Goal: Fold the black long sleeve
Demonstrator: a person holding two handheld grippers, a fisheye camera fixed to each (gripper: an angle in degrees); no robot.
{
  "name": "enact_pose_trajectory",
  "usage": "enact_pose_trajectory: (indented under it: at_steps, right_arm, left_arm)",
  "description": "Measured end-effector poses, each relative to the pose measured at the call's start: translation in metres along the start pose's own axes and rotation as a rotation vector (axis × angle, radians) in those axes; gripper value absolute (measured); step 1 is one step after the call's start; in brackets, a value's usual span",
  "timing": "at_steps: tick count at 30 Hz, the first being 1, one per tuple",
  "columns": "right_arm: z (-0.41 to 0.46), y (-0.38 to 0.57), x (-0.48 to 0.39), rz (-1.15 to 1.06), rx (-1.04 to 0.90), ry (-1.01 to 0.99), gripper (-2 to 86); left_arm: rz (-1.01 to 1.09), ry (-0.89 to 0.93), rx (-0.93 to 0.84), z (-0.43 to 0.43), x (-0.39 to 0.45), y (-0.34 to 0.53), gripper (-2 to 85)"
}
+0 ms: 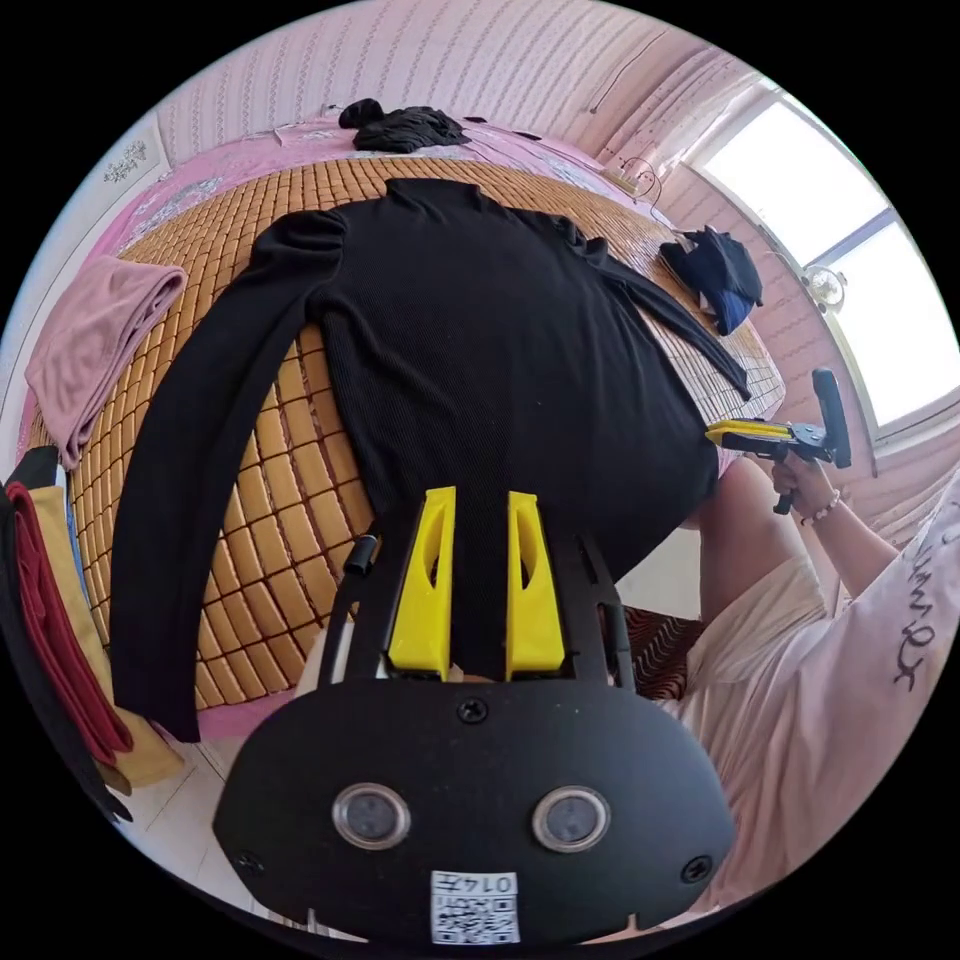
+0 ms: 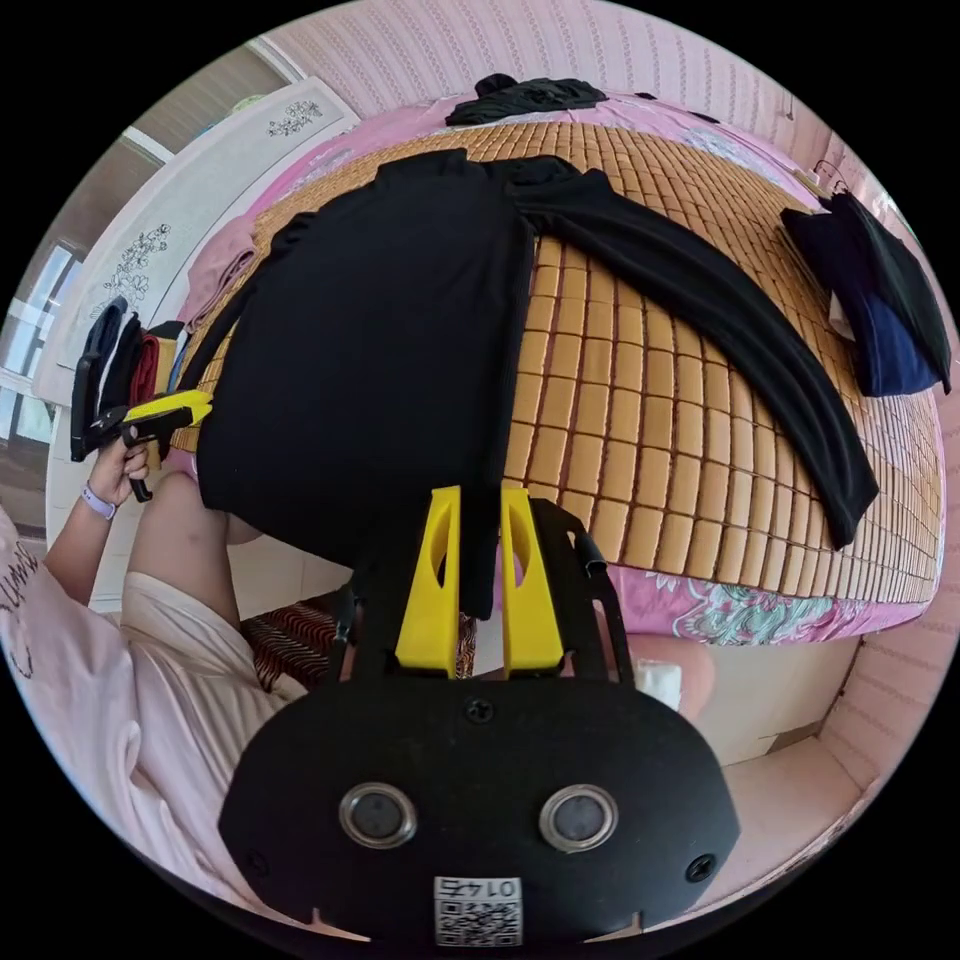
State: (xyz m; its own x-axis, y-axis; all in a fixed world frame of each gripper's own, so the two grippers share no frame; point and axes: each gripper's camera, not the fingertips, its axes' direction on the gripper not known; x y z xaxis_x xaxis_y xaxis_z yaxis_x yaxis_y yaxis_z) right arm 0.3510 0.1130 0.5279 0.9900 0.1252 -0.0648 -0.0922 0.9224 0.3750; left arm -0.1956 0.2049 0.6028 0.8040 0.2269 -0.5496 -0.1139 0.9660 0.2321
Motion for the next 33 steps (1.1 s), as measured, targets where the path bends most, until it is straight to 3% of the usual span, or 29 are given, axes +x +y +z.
enact_pose_trajectory:
  at_steps: [8,16,25,30,33]
  right_arm:
    - [0.021,0.003,-0.016,-0.041,-0.016,0.073,0.7]
    - [0.055,0.006,-0.028,0.003,-0.113,0.096,3.4]
    - [0.105,0.004,-0.038,0.009,-0.195,0.043,1.1]
    - [0.118,0.002,-0.048,0.011,-0.290,0.170,1.0]
    - [0.111,-0.016,-0.064,-0.054,-0.287,0.281,1.3]
  left_arm:
    - [0.011,-0.143,-0.065,0.010,-0.002,0.014,7.9]
    - [-0.125,0.013,0.036,-0.013,-0.043,0.034,7.0]
    - [-0.150,-0.110,0.030,-0.024,-0.067,0.053,7.6]
    - [-0.375,0.041,0.265,-0.067,-0.125,0.087,6.8]
    - [-0.491,-0.060,0.380,-0.103,-0.157,0.125,6.9]
